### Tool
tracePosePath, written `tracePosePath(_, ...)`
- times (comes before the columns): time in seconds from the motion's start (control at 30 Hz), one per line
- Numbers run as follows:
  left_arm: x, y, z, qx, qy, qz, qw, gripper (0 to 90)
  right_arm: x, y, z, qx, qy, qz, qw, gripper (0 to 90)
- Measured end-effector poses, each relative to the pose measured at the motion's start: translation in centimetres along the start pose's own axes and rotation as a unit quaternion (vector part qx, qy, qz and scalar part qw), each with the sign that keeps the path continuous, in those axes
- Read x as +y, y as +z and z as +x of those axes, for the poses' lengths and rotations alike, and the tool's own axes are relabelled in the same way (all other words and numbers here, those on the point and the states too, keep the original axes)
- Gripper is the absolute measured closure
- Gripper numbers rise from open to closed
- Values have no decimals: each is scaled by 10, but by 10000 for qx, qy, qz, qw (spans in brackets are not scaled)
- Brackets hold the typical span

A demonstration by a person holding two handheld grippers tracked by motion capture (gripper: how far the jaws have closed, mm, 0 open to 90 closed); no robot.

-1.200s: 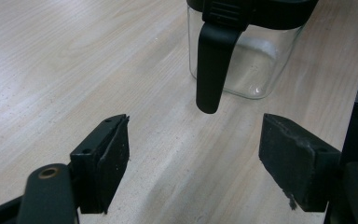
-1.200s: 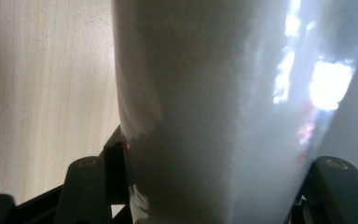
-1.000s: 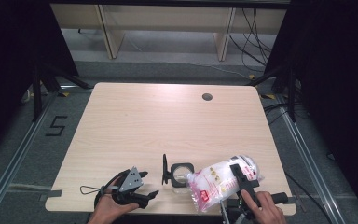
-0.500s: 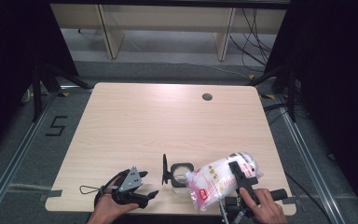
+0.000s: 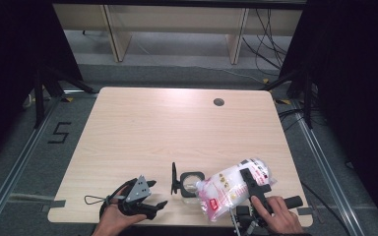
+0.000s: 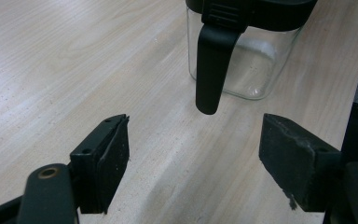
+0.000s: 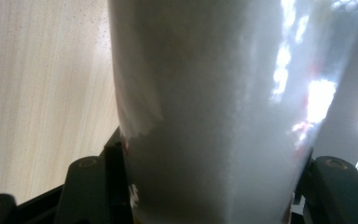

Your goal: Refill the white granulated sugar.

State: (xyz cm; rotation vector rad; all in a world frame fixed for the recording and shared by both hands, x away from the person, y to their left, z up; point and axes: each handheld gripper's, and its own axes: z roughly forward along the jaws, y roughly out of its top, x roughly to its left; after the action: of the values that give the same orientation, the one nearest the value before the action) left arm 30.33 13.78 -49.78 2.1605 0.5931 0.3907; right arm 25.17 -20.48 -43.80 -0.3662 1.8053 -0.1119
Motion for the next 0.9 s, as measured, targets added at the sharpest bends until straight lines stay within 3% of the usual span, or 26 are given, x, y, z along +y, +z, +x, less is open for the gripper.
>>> tracePosePath(0.03,0,2,-4,-57,-281,-155,9995,238,0,1,0,-38,6,-36,10000,404)
tracePosePath(0.1,0,1,-2,-10,-135,-101,9999,238,0,2,0,-38,4,-40,10000,405)
tracePosePath(0.27,-1,2,-3,-40,-228,-126,9997,238,-1,1,1,12,114,-49,9999,404)
tracePosePath(0.3,0,1,-2,-7,-141,-91,9999,239,-2,2,0,-10,42,-80,10000,405)
tracePosePath(0.33,0,2,-3,-20,-201,-128,9997,238,-1,1,-1,-13,-46,-59,10000,405)
tracePosePath(0.47,-1,3,-3,-110,-254,-117,9995,238,-2,1,2,18,168,6,9999,405)
tracePosePath(0.5,0,2,-2,-6,-146,-112,9998,239,-2,1,-1,-15,3,-98,10000,405)
tracePosePath(0.53,0,2,-2,-6,-146,-112,9998,238,-2,1,-1,-15,3,-98,10000,405)
tracePosePath(0.57,0,1,-2,-92,-188,-112,9997,238,-3,1,1,19,167,-60,9998,405)
tracePosePath(0.63,-1,2,-3,-29,-222,-125,9997,238,-3,1,2,37,198,-51,9998,405)
tracePosePath(0.73,0,2,-3,-77,-242,-106,9996,239,-3,1,0,-17,86,-84,9999,405)
tracePosePath(0.87,0,2,-2,-3,-118,-164,9998,238,-4,1,0,-18,45,-46,10000,405)
tracePosePath(0.9,0,2,-3,-105,-251,-122,9996,238,-4,0,1,3,100,-32,9999,405)
